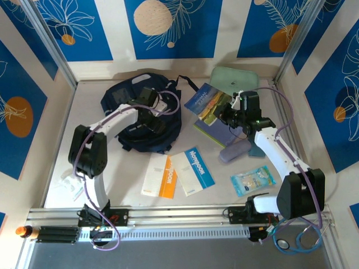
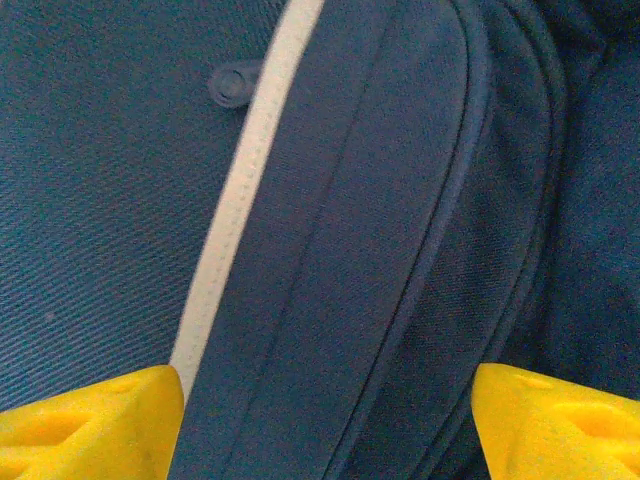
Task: Pack the student bag
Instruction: Open the student bag at the top-left of the table.
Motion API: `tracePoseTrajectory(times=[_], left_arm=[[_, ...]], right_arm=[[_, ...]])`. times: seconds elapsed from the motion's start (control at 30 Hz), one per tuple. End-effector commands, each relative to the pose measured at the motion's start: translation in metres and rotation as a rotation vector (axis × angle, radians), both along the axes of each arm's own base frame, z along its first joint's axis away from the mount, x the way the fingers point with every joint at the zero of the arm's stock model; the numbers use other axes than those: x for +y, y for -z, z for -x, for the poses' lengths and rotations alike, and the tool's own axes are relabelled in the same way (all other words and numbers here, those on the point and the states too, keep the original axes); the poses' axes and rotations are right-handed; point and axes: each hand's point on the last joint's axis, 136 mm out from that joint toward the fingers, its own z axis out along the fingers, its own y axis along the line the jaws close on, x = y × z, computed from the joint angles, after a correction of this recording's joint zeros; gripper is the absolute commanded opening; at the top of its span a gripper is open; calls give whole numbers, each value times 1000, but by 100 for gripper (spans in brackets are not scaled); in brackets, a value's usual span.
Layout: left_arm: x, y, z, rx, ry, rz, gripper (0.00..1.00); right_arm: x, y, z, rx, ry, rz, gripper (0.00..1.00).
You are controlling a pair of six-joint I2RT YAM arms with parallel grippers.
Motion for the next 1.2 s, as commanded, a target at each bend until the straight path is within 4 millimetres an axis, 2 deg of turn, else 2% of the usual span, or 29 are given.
tracePoseTrajectory(times=[0.0, 0.1, 0.17, 0.23, 0.43, 0.7, 0.83, 0.93, 1.03, 1.17], left_arm=[[-3, 14, 16, 87, 133, -92, 71], [0, 19, 5, 59, 105, -140, 61], [3, 17, -4, 25, 72, -162, 57], [3, 13, -11, -4, 44, -162, 48], [6, 15, -14, -9, 34, -184, 33], [5, 28, -15, 41, 56, -209, 35], [1, 28, -16, 59, 74, -211, 35], [1, 15, -22, 28, 59, -209, 20], [-1, -13, -26, -20, 35, -177, 2], [0, -65, -32, -138, -11, -121, 0]], right_arm=[[1, -27, -2, -83, 1, -33, 0], [2, -27, -2, -80, -3, -38, 0], [2, -27, -1, -79, -1, -40, 0], [0, -27, -1, -75, 10, -39, 0], [-4, -30, -1, -82, 28, -33, 0], [-5, -27, 2, -72, 33, -35, 0], [-8, -27, 4, -73, 39, -34, 0], [-10, -26, 6, -71, 46, -31, 0], [-14, -25, 9, -71, 57, -25, 0], [-18, -24, 16, -71, 67, -23, 0]])
